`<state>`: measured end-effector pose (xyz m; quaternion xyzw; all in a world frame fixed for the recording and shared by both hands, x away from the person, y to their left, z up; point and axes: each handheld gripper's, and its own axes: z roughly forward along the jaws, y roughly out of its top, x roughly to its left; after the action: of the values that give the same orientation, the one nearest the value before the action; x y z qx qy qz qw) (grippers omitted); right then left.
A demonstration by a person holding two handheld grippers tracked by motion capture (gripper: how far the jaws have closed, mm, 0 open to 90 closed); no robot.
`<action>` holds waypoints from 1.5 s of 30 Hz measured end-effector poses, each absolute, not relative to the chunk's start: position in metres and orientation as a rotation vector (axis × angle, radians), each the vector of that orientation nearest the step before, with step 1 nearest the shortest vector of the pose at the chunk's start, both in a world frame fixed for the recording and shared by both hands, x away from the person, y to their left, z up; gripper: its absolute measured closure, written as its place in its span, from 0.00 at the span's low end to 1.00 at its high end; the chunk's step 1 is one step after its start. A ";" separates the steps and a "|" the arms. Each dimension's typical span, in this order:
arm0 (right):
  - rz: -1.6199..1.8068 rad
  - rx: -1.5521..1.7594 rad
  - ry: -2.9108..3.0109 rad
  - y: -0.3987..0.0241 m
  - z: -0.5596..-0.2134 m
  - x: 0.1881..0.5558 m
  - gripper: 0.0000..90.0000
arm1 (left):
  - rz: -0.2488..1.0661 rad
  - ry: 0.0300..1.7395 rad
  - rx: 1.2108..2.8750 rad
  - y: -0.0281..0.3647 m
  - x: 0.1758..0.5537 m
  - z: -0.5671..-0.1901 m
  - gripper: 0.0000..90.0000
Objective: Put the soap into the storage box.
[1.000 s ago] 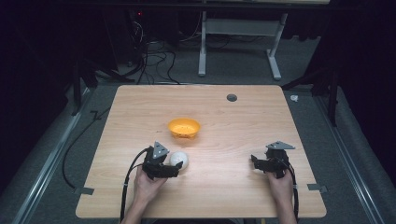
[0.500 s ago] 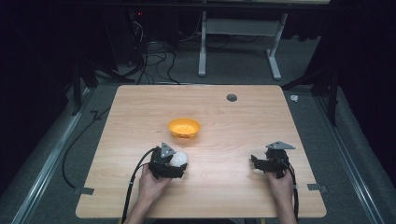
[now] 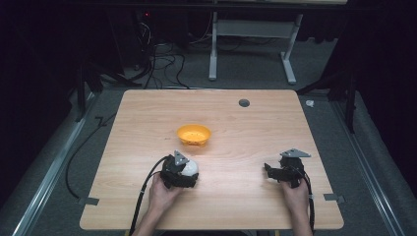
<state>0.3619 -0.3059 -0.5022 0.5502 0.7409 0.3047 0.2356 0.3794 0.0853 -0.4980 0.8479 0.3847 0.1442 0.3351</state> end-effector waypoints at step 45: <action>0.837 1.508 2.034 -0.306 -0.502 0.362 0.22 | 0.360 0.960 2.173 0.091 0.372 -0.481 0.27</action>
<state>0.3618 -0.3059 -0.5022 0.5497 0.7413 0.3051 0.2350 0.3723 0.0909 -0.4806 0.8433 0.3726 0.1398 0.3612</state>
